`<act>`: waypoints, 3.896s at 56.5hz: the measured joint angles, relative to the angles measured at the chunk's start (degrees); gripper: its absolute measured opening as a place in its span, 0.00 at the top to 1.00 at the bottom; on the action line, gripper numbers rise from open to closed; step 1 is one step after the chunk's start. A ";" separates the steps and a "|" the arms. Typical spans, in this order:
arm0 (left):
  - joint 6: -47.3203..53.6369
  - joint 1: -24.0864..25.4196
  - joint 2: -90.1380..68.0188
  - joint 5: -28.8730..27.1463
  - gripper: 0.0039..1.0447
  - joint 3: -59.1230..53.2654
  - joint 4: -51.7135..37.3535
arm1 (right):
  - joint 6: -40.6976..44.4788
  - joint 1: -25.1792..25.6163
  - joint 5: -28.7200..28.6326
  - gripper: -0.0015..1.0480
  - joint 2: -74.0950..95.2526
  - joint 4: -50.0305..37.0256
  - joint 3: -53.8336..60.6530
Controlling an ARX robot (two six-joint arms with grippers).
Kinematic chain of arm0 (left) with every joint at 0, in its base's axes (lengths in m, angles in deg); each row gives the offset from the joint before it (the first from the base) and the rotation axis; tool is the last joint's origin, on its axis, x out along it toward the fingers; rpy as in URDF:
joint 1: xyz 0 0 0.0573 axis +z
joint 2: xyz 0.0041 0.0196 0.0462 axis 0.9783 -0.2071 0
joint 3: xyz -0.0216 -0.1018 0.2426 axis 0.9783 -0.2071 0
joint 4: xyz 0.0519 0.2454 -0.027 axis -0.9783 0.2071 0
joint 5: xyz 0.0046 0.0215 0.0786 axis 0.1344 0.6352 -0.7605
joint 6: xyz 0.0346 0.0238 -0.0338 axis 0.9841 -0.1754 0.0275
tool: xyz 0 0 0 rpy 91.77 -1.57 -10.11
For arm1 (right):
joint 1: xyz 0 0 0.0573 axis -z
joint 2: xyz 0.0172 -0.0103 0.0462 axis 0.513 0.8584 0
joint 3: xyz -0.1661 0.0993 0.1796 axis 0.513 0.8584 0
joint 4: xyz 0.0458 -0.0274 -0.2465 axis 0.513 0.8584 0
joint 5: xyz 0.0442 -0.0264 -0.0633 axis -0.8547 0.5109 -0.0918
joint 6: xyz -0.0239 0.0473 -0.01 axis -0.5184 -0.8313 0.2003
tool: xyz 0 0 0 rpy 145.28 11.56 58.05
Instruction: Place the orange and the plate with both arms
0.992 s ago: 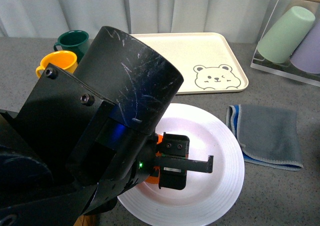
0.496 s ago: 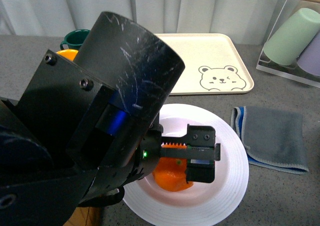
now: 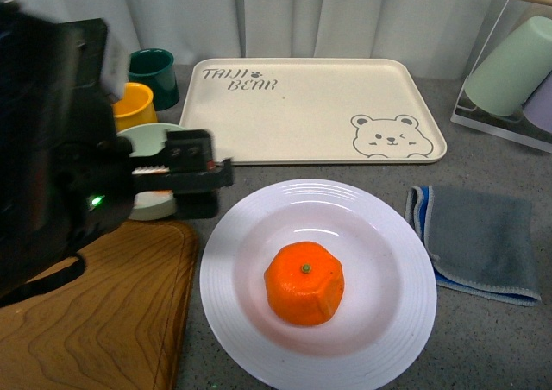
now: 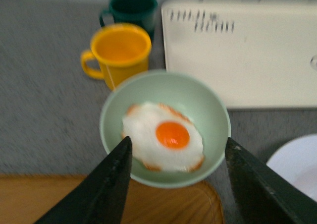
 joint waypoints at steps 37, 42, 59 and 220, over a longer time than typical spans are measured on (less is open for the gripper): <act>8.57 16.00 45.86 14.43 0.97 -18.69 8.41 | 0.00 0.00 0.11 0.09 0.00 0.00 0.00; 8.59 17.14 52.85 15.56 0.97 -18.71 14.56 | 0.00 0.00 0.11 0.09 0.00 0.00 0.00; 8.63 23.26 65.96 21.46 0.97 -18.86 25.77 | 0.00 0.00 0.07 0.09 0.00 0.00 0.00; 8.76 23.30 100.02 21.66 0.06 -18.88 59.39 | -44.46 -9.33 -35.12 0.92 111.19 -9.01 -36.63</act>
